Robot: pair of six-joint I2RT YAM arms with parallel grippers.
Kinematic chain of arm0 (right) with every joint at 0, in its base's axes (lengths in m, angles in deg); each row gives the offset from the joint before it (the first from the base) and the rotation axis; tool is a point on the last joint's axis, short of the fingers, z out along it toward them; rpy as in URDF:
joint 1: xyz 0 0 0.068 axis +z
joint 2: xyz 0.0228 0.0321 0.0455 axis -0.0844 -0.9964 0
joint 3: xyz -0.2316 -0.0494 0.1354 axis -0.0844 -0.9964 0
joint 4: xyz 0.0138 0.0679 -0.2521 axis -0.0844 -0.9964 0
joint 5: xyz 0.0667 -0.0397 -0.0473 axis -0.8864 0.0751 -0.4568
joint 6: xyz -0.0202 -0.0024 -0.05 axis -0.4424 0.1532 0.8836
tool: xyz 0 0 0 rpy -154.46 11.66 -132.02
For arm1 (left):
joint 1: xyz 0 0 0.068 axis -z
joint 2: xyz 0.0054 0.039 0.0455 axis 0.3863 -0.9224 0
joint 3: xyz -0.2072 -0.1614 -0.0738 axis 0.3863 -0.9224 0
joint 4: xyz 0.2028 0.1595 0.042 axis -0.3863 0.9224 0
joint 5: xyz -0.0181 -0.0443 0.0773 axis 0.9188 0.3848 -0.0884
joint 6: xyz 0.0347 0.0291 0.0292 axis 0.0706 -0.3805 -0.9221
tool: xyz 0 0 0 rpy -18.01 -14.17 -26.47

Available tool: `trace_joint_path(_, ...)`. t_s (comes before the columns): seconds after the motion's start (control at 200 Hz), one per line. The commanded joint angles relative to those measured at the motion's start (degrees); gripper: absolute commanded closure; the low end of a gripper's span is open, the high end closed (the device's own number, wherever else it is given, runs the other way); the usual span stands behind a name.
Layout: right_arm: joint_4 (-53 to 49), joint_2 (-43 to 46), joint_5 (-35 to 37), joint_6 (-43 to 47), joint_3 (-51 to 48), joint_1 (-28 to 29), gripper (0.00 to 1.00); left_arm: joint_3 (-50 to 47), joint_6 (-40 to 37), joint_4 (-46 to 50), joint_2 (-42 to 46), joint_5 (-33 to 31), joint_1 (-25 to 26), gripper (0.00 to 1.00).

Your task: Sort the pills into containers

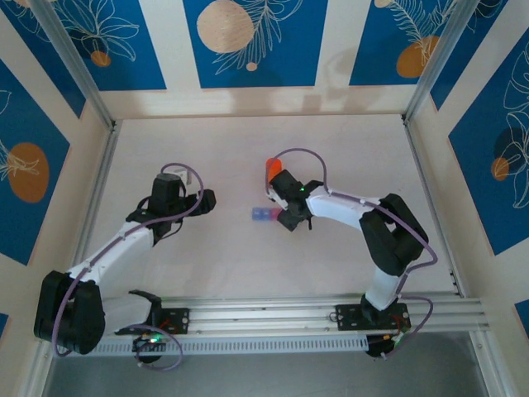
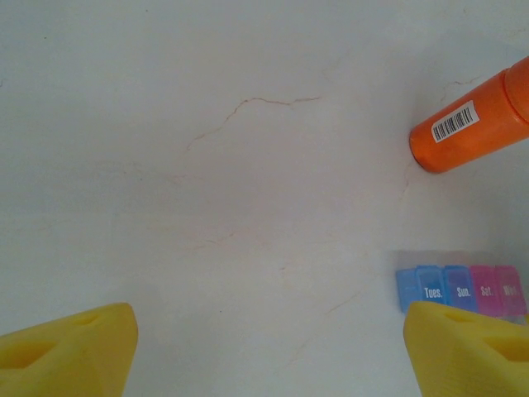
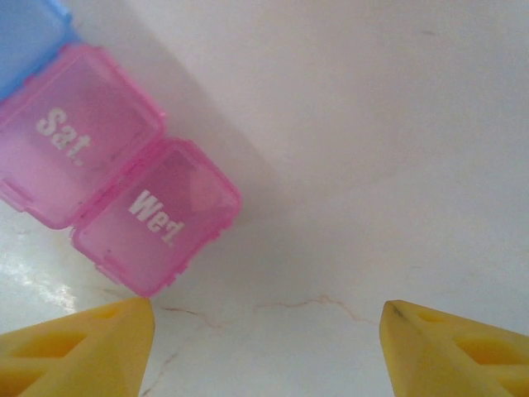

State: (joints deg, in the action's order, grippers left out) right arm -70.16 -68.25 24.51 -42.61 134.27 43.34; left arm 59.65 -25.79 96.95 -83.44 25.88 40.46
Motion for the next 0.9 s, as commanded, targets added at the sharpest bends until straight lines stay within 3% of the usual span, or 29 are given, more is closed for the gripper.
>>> trace_joint_path(0.0,0.0,4.7,-1.3,-6.0,0.0,-2.1,0.28,-0.7,-0.2,-0.2,0.5,1.2,-0.3,0.16)
trace_joint_path(0.13,-1.8,9.7,-7.9,-13.7,0.5,-4.0,0.28,-0.7,0.0,0.0,1.0,1.9,-0.3,0.17)
trace_joint_path(0.25,-4.5,15.0,-13.2,-27.8,0.7,-5.9,0.24,-0.8,-1.8,-0.2,2.6,1.9,1.1,0.19)
trace_joint_path(0.41,0.6,17.4,-30.7,-40.8,-5.0,-12.2,0.24,0.4,-5.1,0.9,2.9,2.6,3.6,0.19)
trace_joint_path(0.635,12.2,12.6,-45.9,-43.0,-10.9,-17.8,0.34,0.5,-6.4,0.5,1.8,5.3,5.4,0.21)
trace_joint_path(0.895,14.3,5.2,-48.2,-37.7,-9.2,-18.6,0.44,2.6,-11.6,1.4,-4.4,11.3,5.8,0.28)
